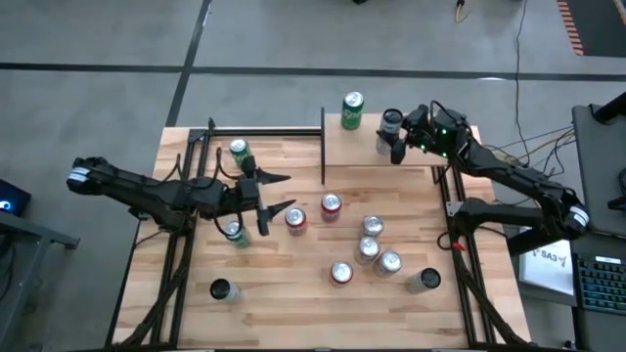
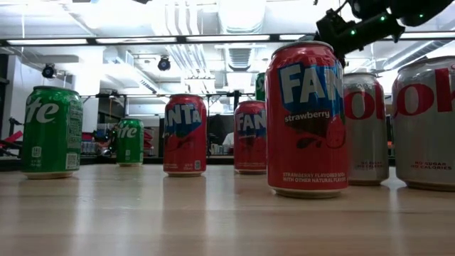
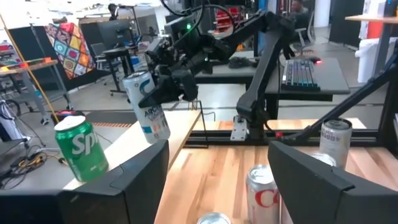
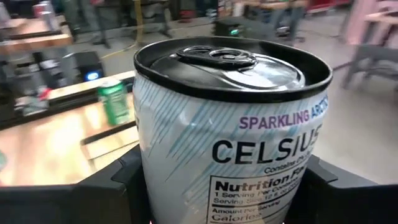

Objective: Place canned beverage on shelf
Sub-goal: Put the center white soda can on the shelf

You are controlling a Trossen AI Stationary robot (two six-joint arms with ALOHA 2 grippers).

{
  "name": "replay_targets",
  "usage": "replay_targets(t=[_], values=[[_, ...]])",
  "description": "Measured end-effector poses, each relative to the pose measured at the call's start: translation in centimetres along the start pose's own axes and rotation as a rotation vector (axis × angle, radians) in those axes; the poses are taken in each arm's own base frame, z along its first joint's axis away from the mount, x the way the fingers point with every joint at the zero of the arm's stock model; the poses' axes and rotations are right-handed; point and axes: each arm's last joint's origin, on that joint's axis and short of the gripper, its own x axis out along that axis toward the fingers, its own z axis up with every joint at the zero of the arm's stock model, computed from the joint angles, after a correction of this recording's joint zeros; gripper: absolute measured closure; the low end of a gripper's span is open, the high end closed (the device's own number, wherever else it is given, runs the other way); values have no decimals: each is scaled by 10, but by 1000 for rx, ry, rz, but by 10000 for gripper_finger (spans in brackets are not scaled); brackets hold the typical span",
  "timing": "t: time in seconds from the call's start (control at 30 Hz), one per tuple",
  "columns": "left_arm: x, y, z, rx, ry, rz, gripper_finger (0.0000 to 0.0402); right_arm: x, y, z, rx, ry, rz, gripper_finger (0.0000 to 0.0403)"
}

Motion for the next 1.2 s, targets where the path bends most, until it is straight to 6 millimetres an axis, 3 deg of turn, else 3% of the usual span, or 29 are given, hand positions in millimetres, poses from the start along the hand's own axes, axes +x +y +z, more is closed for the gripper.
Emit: replay_targets(t=[0.5, 1.2], values=[[0, 0, -2, 8, 22, 1, 142, -18, 0, -33, 22, -46, -153, 170], [1, 0, -3, 5, 25, 1, 141, -17, -1, -36, 27, -40, -156, 97]])
